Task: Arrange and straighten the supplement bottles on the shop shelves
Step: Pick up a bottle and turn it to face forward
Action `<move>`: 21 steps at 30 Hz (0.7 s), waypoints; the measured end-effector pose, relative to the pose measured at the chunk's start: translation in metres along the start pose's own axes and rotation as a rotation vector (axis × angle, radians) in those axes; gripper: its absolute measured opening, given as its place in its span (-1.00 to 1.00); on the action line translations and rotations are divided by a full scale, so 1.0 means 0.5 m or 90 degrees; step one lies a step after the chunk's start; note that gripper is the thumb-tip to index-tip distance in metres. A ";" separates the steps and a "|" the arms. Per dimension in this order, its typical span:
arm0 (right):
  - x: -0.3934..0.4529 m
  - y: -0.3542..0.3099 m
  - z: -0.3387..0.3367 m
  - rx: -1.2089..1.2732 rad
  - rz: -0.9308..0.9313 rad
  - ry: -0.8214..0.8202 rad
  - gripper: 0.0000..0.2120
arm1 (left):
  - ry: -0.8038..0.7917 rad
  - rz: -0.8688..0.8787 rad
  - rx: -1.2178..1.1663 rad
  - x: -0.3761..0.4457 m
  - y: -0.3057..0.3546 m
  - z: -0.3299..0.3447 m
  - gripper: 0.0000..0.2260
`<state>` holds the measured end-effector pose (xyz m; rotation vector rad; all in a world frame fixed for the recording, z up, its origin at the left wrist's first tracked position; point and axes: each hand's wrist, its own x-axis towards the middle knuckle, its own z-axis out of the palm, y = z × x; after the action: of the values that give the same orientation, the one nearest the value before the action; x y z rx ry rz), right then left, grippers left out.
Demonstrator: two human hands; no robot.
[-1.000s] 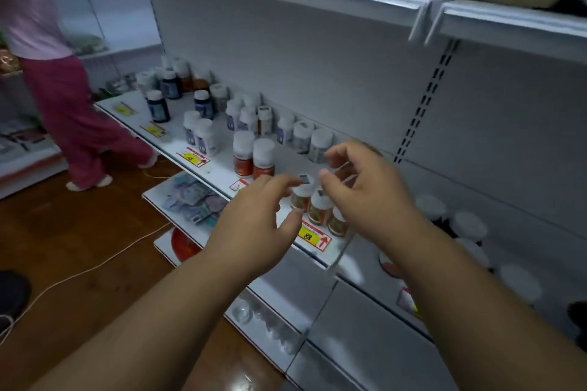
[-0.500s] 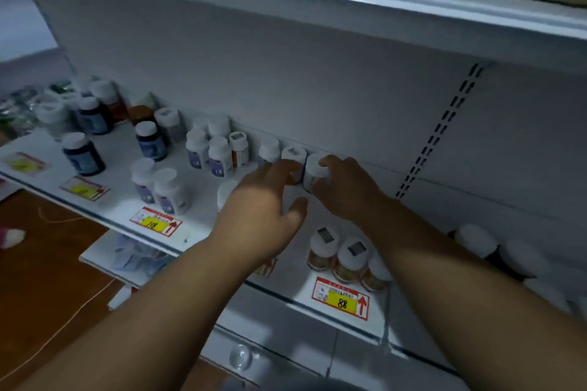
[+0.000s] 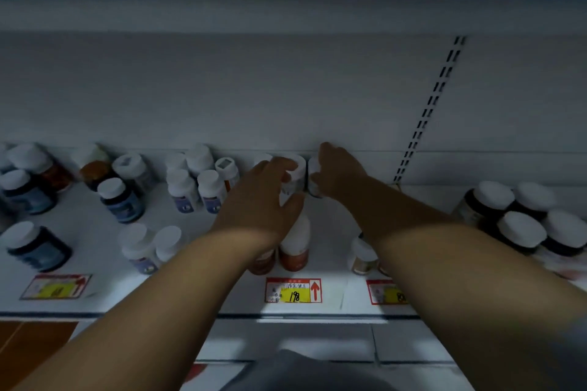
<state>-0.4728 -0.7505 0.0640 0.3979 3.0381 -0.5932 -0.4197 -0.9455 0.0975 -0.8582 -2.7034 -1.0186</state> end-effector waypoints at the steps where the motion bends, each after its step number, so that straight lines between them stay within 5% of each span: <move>1: -0.005 0.001 -0.002 0.005 0.010 0.007 -0.41 | -0.005 0.000 -0.007 0.005 -0.005 0.000 -0.63; 8: -0.132 0.017 -0.077 0.372 0.000 0.220 -0.77 | 0.025 0.037 -0.042 0.030 -0.001 0.001 -0.63; 11: -0.203 0.015 -0.121 0.718 -0.001 0.178 -0.93 | 0.037 0.043 -0.087 0.019 0.020 0.001 -0.61; 15: -0.283 0.010 -0.147 1.010 0.015 0.127 -0.72 | 0.004 -0.019 -0.265 -0.025 0.057 0.008 -0.65; 21: -0.370 0.025 -0.171 1.115 0.019 0.029 -0.75 | 0.034 0.067 -0.289 -0.069 0.125 0.023 -0.53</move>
<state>-0.2883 -0.7528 0.1516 0.3587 1.6055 -2.9274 -0.3560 -0.9162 0.1136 -1.0074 -2.3858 -1.6343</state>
